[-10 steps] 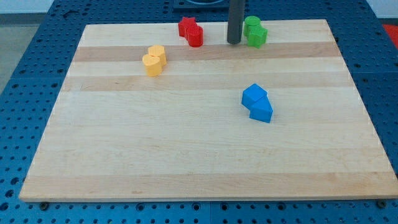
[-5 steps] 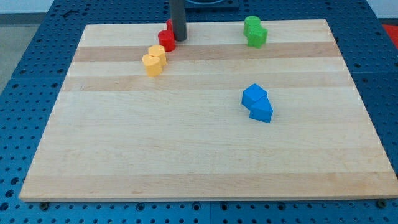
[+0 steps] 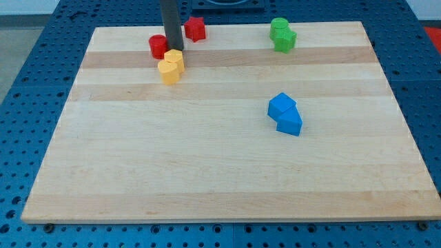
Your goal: Move the red circle to the top left
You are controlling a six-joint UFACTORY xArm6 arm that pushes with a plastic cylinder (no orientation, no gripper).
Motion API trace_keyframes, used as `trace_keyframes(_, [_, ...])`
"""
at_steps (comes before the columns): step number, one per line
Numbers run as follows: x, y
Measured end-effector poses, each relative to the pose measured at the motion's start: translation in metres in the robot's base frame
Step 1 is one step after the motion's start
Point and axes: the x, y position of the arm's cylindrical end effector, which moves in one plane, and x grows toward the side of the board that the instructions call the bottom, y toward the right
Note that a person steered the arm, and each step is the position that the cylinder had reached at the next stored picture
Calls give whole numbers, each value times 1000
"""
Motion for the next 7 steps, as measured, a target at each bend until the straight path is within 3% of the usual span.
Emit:
trace_keyframes(3, [26, -77])
trace_keyframes(7, [14, -165])
